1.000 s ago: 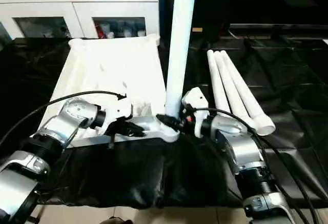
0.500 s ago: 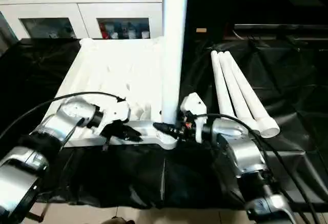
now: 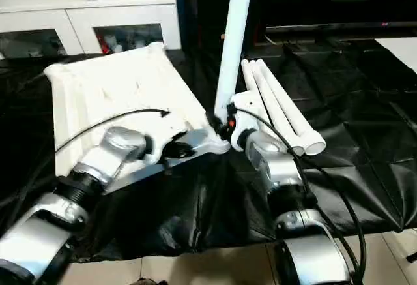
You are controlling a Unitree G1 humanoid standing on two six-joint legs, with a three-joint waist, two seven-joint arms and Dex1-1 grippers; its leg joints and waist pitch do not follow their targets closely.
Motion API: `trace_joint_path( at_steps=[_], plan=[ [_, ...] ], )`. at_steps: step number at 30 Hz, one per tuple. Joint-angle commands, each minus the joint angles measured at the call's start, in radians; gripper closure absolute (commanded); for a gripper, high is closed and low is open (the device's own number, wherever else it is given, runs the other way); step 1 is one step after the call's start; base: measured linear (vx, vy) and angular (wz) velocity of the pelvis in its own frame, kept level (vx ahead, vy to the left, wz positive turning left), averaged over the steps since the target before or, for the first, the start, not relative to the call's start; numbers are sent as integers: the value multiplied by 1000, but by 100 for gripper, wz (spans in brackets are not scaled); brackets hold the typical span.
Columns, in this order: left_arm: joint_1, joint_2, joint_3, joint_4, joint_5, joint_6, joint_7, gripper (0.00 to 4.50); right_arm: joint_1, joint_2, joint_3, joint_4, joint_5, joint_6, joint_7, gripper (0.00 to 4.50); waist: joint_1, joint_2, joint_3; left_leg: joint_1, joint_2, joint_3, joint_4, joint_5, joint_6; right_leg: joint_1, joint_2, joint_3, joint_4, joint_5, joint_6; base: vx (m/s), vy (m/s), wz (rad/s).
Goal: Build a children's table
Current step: Insert table leg to table base
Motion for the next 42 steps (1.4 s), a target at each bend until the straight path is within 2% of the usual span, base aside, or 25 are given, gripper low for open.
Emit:
trace_joint_path(
  at_steps=[1,6,8,10,15,17,18,20,21,22,23,25,27,29,31,32,33,34,35,36,42],
  plan=[
    [1,-14,-25,-22,2,-20,6,450,32,42,49,102,-42,52,10,260,-3,-7,-43,32,58,-45,-92,-533,-51,5,-65,32,-89,-414,-167,0,0,0],
    [25,5,-36,-41,13,-23,-1,450,25,54,74,112,-55,39,37,260,-6,-9,-42,34,59,-46,-94,-560,-54,3,-64,33,-89,-429,-161,0,0,0],
    [34,8,-37,-55,14,-13,0,450,26,56,77,112,-54,40,43,260,-6,-14,-43,39,59,-44,-93,-562,-54,-1,-64,34,-93,-442,-155,0,0,0],
    [47,14,-43,-67,11,-32,-18,450,27,55,91,111,-67,33,69,260,-5,-14,-43,36,60,-45,-93,-550,-51,0,-64,35,-91,-432,-156,0,0,0],
    [66,37,-54,-61,-1,-136,-67,450,57,38,113,71,-76,2,163,260,-5,-30,-47,34,61,-40,-92,-512,-36,1,-66,40,-91,-402,-158,0,0,0],
    [77,55,-60,-66,-16,-213,-120,450,80,17,126,43,-71,-10,226,260,-1,-30,-50,33,64,-39,-93,-490,-31,4,-64,41,-88,-364,-161,0,0,0],
    [88,76,-68,-75,-27,-248,-175,450,102,-9,141,21,-72,-31,282,260,4,-42,-54,30,65,-35,-93,-454,-20,9,-63,42,-83,-312,-167,0,0,0],
    [95,88,-74,-81,-32,-266,-205,450,116,-22,147,8,-70,-41,315,260,6,-40,-56,30,67,-33,-92,-430,-17,11,-62,43,-77,-269,-179,25,-10,1],
    [100,103,-79,-85,-32,-272,-228,450,130,-34,146,-7,-64,-46,348,260,7,-44,-56,29,67,-31,-92,-413,-10,13,-60,43,-74,-236,-191,52,-23,2],
    [101,106,-81,-86,-31,-271,-231,450,133,-36,145,-10,-62,-46,355,260,8,-44,-55,31,68,-29,-93,-412,-8,12,-60,43,-73,-238,-196,52,-23,2],
    [100,118,-83,-80,-34,-279,-256,450,144,-49,142,-26,-48,-44,393,260,8,-46,-57,29,68,-30,-92,-402,-6,18,-61,42,-72,-241,-199,0,0,0],
    [97,144,-87,-60,-48,-328,-324,450,168,-78,140,-62,-22,-44,480,260,17,-47,-60,33,70,-25,-88,-368,4,19,-59,43,-70,-203,-208,0,0,0],
    [94,153,-87,-48,-52,-351,-350,450,180,-89,140,-83,-13,-40,515,260,22,-48,-63,28,70,-21,-85,-309,20,26,-58,41,-59,-132,-227,0,0,0],
    [89,158,-83,-29,-57,-393,-379,450,193,-96,138,-107,-1,-37,549,260,32,-47,-66,27,71,-17,-78,-240,44,29,-57,38,-50,-44,-248,0,0,0],
    [85,162,-81,-18,-62,-406,-400,450,204,-104,142,-126,7,-30,577,260,37,-47,-66,28,71,-16,-77,-224,49,30,-57,36,-48,-28,-259,0,0,0],
    [81,167,-82,-10,-68,-413,-429,450,218,-116,155,-145,9,-29,610,260,40,-46,-66,31,73,-14,-76,-230,48,28,-58,36,-48,-34,-265,0,0,0],
    [77,172,-83,-1,-70,-421,-450,450,228,-125,166,-159,5,-32,633,260,42,-37,-65,30,72,-16,-78,-233,44,30,-58,35,-47,-41,-264,0,0,0],
    [72,175,-85,9,-74,-435,-469,450,238,-133,176,-171,2,-35,650,260,45,-43,-64,32,73,-16,-80,-253,39,30,-57,35,-52,-67,-257,0,0,0],
    [72,175,-85,9,-74,-435,-469,450,238,-133,176,-171,2,-35,650,260,45,-43,-64,32,73,-16,-80,-253,39,30,-57,35,-52,-67,-257,0,0,0],
    [64,178,-87,25,-76,-442,-490,450,248,-142,190,-183,-5,-42,673,260,49,-39,-63,34,74,-17,-82,-275,24,29,-59,35,-54,-102,-254,0,0,0],
    [40,181,-88,75,-58,-482,-512,450,254,-146,198,-187,-12,-48,690,260,55,-39,-58,41,77,-21,-92,-352,-28,25,-63,39,-64,-215,-231,0,0,0]
  ],
)
